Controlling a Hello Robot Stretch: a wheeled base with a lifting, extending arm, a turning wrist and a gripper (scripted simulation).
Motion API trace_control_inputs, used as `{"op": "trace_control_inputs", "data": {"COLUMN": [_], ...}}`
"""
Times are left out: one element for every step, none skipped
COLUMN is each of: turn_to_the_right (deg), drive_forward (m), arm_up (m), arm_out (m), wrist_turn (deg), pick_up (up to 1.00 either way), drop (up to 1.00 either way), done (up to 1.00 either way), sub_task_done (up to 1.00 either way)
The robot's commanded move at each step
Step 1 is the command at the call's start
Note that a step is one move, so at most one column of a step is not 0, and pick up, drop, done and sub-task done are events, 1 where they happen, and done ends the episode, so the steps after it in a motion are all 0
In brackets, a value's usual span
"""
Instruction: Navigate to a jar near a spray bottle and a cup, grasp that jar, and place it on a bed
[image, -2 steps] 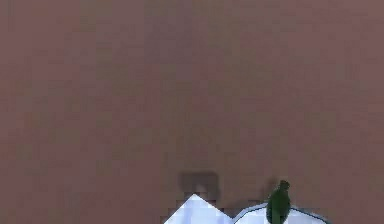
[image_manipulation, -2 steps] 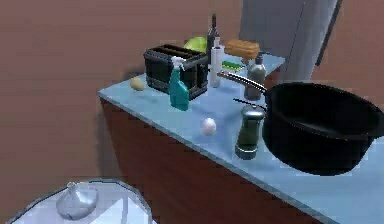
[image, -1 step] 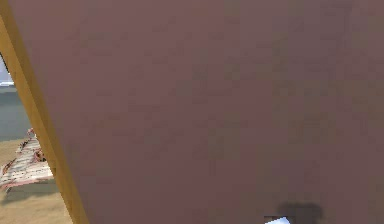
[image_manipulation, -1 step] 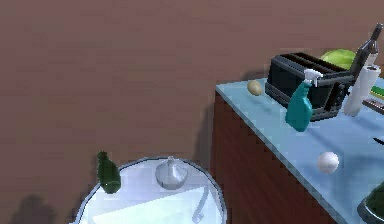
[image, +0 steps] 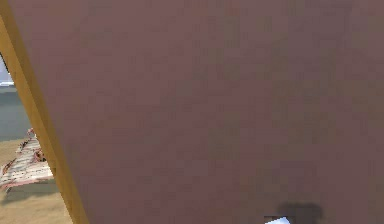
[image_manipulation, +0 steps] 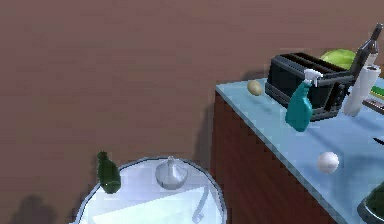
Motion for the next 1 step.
{"op": "trace_control_inputs", "data": {"turn_to_the_right": [0.0], "drive_forward": [0.00], "arm_up": [0.12], "arm_out": [0.00], "wrist_turn": [0.0], "pick_up": [0.00], "drop": [0.00], "done": [0.00], "sub_task_done": [0.00]}}
